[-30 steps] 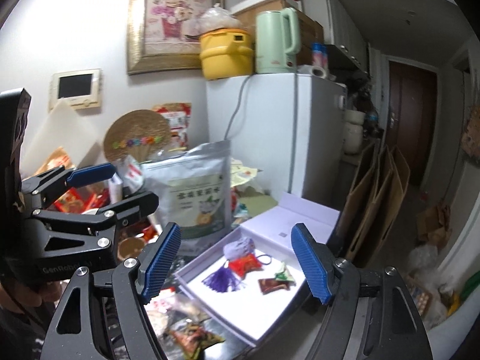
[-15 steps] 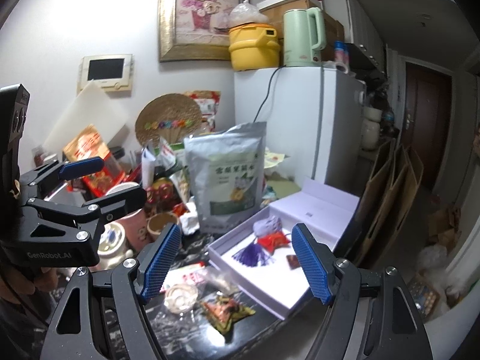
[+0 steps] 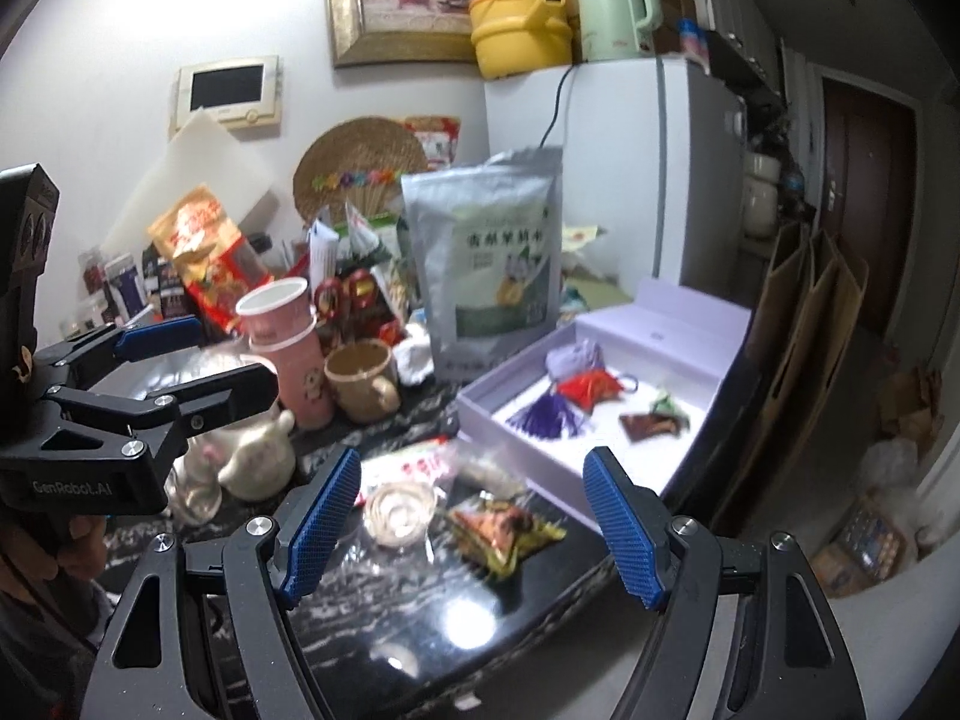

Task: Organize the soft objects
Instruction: 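Withdraw both open tools from the box toward the counter snacks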

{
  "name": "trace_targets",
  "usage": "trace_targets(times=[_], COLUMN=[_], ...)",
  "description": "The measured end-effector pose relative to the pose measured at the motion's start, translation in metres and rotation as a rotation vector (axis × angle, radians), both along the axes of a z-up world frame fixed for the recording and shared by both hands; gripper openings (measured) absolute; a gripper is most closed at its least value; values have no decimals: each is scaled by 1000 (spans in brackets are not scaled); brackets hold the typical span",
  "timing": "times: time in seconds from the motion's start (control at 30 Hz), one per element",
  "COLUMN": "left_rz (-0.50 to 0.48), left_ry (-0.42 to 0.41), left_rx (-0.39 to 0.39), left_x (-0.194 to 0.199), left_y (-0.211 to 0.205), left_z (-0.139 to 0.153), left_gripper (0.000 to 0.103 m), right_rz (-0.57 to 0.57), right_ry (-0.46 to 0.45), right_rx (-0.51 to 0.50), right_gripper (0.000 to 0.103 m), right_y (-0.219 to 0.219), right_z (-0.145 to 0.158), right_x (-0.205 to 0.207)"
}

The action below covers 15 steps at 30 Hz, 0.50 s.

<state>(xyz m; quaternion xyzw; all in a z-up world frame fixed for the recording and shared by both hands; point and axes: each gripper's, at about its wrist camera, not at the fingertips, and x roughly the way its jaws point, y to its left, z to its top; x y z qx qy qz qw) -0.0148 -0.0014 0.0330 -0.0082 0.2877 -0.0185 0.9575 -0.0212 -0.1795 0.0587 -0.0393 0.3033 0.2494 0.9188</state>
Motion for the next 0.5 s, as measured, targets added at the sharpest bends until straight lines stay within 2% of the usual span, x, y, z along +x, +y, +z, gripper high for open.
trace_targets(times=[0.2,0.5], left_rz=[13,-8], left_ry=[68,136], left_rx=[-53,-86], left_x=[0,10], left_y=[8,13], left_z=[-33,-74], left_gripper=[100,100], right_rz=[-2,-26], right_ry=[54,116], right_rx=[16,17], right_gripper=[77,77], right_y=[-1,-7], right_z=[-27,-60], right_x=[-6,-5])
